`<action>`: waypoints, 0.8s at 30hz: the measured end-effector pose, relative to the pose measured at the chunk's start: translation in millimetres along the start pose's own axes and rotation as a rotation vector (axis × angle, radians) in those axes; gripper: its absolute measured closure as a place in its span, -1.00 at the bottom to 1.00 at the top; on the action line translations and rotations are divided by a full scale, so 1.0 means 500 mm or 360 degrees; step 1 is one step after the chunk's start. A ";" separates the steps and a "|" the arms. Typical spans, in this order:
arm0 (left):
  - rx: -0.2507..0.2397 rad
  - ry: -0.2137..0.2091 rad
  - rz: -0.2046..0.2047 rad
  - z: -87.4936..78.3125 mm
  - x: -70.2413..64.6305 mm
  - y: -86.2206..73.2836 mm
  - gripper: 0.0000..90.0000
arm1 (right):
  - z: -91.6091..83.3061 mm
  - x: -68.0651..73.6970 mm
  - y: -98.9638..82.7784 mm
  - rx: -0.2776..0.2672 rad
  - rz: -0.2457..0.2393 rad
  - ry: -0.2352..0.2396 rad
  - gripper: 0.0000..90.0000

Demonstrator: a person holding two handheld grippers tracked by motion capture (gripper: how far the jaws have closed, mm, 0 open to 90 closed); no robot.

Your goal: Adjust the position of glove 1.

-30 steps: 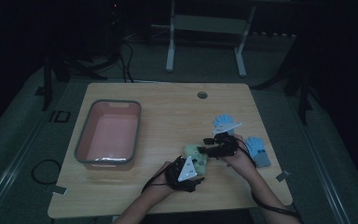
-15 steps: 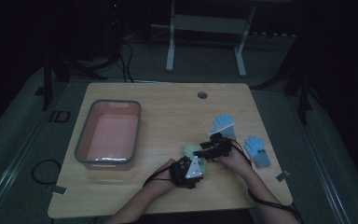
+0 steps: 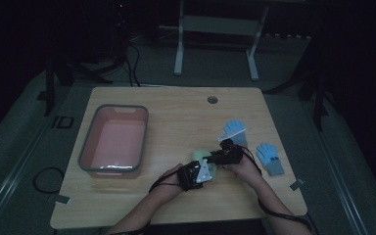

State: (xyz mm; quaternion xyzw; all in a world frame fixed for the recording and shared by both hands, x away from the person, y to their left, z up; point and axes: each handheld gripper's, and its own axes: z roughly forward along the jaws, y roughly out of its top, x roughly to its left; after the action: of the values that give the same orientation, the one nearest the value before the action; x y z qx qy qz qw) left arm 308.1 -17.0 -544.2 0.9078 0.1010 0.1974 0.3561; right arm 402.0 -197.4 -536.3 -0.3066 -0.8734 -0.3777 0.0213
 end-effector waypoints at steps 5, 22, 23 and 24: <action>0.0007 -0.0010 -0.0003 -0.021 0.013 0.008 0.63 | -0.007 0.013 0.014 -0.0010 -0.0033 -0.0034 0.53; 0.0066 0.0058 0.0043 -0.102 0.039 0.020 0.63 | -0.018 0.053 0.079 -0.0097 -0.0035 0.0038 0.55; 0.0069 0.0060 0.0043 -0.106 0.041 0.020 0.63 | -0.018 0.056 0.084 -0.0100 -0.0036 0.0037 0.55; 0.0071 0.0065 0.0046 -0.111 0.043 0.019 0.63 | -0.017 0.059 0.089 -0.0099 -0.0043 0.0040 0.55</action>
State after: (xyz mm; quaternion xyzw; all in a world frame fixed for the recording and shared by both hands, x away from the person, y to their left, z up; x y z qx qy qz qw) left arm 304.0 16.5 -494.5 0.9126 0.0995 0.2188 0.3306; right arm 400.9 -164.4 -493.4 -0.2906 -0.8649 -0.4088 0.0175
